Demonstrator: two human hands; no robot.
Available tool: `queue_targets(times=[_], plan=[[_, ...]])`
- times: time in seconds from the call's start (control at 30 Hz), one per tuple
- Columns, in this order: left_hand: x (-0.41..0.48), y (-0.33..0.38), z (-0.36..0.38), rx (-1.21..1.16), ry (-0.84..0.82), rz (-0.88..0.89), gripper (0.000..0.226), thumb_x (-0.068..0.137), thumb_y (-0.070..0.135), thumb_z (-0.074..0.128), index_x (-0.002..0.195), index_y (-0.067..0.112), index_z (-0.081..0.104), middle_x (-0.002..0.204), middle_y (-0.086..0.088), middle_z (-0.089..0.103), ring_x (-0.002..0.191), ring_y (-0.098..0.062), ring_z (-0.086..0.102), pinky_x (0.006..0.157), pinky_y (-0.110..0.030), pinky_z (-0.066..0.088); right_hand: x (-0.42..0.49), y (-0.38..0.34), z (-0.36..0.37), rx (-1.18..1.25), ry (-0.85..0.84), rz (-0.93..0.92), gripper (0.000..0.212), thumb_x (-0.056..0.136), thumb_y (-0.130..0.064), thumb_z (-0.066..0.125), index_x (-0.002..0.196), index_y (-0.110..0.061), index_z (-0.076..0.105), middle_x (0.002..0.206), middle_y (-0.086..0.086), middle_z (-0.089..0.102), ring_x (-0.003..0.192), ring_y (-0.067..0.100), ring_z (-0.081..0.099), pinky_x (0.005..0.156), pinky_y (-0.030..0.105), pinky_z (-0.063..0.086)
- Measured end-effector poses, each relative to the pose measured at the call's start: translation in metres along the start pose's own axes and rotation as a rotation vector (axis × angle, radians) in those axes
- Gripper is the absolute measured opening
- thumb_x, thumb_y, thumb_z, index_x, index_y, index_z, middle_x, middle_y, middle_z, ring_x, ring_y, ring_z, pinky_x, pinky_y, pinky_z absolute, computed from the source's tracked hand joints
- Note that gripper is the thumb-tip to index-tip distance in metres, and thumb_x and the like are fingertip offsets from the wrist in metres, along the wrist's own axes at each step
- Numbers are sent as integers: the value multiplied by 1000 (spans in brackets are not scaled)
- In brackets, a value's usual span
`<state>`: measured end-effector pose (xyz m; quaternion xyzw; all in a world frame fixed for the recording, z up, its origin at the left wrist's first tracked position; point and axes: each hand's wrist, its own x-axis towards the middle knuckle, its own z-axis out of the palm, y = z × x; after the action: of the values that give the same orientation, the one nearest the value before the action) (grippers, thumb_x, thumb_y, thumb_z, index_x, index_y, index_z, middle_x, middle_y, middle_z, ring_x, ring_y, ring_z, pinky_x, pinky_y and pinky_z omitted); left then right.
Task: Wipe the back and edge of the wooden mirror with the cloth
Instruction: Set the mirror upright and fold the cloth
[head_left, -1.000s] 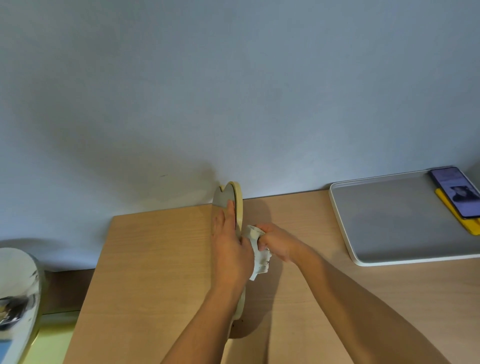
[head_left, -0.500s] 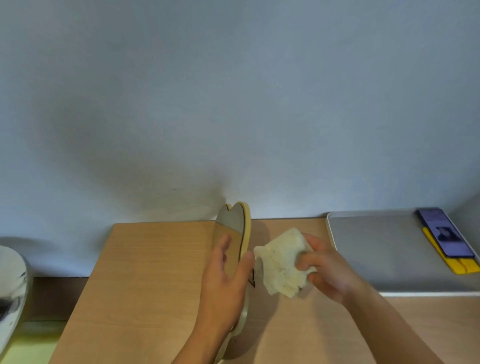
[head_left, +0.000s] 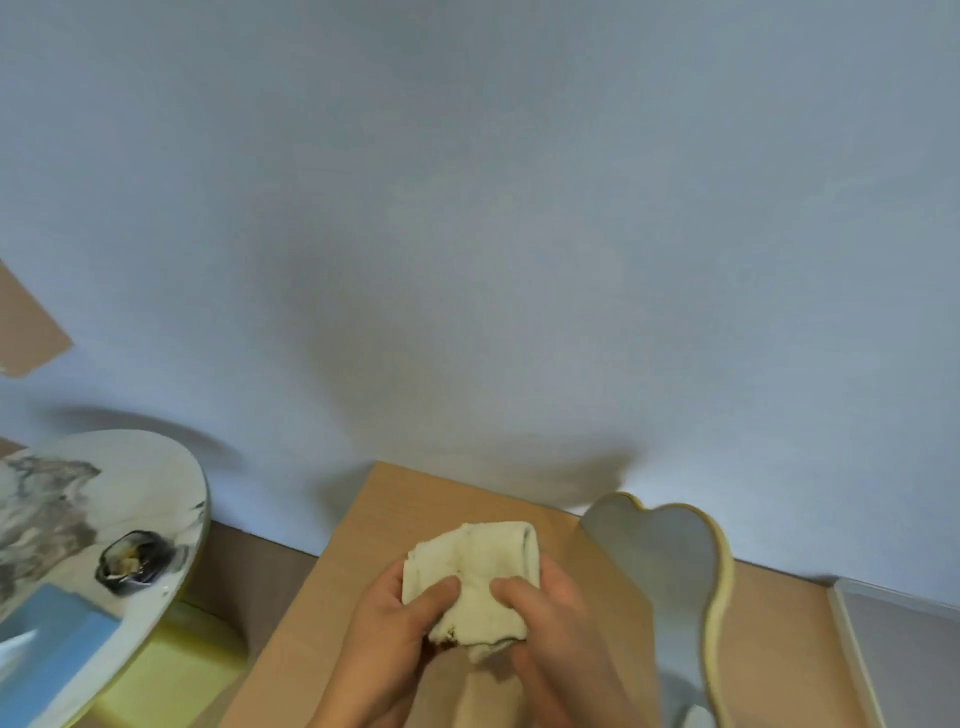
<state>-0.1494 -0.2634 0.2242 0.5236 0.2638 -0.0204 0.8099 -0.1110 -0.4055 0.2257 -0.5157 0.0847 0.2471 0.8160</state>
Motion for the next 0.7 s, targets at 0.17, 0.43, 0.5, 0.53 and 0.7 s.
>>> queue_targets(times=[0.17, 0.43, 0.5, 0.53, 0.7], plan=[[112, 32, -97, 237, 69, 41, 28, 96, -8, 63, 117, 9, 71, 101, -12, 84, 92, -32, 81, 69, -41, 65, 112, 60, 68, -157, 151, 84, 25, 93, 8, 61, 116, -1, 62, 105, 25, 76, 91, 40, 76, 73, 54, 63], [266, -8, -183, 522, 26, -82, 37, 89, -12, 60, 106, 20, 66, 108, -11, 75, 97, -29, 74, 66, -36, 65, 248, 156, 88, -512, 365, 180, 32, 88, -3, 61, 119, -7, 64, 105, 9, 73, 93, 25, 72, 81, 43, 64], [278, -28, -194, 638, -10, -71, 44, 88, -13, 59, 117, 19, 65, 112, -5, 72, 108, -32, 71, 88, -42, 63, 264, 181, 84, -649, 419, 188, 31, 91, -2, 60, 122, -4, 63, 105, 8, 69, 92, 24, 69, 78, 37, 62], [283, -37, -199, 717, -9, -48, 49, 90, -11, 60, 129, 18, 62, 117, -3, 69, 114, -32, 68, 95, -38, 58, 269, 191, 83, -769, 457, 190, 30, 91, -5, 61, 121, -5, 62, 109, 9, 67, 93, 26, 67, 78, 38, 60], [296, -68, -213, 1016, 89, 72, 64, 95, 9, 68, 154, 12, 45, 135, -14, 56, 127, -32, 58, 104, -34, 45, 272, 216, 82, -1216, 593, 168, 28, 93, -33, 64, 114, -19, 52, 116, 2, 51, 104, 26, 59, 80, 41, 56]])
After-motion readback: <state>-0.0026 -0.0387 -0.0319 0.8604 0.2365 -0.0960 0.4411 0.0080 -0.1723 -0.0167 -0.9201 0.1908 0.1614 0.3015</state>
